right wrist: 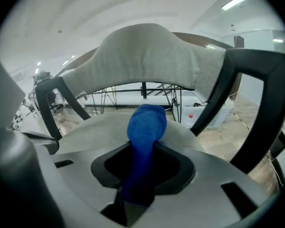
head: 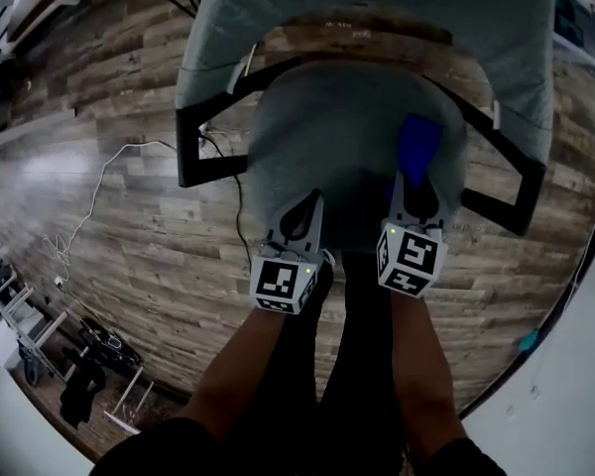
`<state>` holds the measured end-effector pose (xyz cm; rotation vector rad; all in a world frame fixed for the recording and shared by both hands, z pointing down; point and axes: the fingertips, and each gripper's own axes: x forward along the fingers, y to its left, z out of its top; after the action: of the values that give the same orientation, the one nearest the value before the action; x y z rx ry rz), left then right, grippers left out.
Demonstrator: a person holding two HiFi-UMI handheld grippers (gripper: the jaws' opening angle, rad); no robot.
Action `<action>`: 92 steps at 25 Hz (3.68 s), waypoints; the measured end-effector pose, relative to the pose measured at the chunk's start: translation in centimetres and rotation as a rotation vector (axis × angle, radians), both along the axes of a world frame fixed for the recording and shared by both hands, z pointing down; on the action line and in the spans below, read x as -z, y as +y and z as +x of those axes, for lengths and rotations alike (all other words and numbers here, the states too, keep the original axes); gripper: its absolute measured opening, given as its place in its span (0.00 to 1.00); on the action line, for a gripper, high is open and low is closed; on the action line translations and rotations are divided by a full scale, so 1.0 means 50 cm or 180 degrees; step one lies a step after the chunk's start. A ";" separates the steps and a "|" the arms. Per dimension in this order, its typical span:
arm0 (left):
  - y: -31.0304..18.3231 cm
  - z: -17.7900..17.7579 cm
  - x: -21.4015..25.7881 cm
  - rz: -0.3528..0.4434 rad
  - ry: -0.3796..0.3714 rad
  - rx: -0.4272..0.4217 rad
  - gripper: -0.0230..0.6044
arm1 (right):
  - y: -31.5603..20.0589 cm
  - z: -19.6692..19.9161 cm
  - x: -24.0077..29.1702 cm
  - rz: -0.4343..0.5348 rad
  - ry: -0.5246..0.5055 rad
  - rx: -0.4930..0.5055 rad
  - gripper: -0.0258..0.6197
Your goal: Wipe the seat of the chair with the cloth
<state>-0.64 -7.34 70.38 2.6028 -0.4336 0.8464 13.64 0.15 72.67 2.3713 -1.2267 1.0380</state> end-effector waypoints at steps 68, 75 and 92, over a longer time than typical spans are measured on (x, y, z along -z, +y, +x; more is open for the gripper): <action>0.022 -0.290 0.014 0.0194 -0.0059 -0.0008 0.04 | -0.084 -0.323 -0.054 -0.0173 -0.0093 0.0309 0.23; 0.049 -0.259 0.013 0.0181 -0.0043 -0.0010 0.04 | -0.026 -0.273 -0.060 -0.0207 -0.0026 0.0170 0.23; 0.179 -0.134 0.028 0.0069 0.0044 -0.0046 0.04 | 0.130 -0.160 -0.060 -0.0237 -0.0042 0.0024 0.23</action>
<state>-7.34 1.63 68.96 2.6330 -0.4227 0.8324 5.65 6.64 75.68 2.3057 -1.1794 1.0797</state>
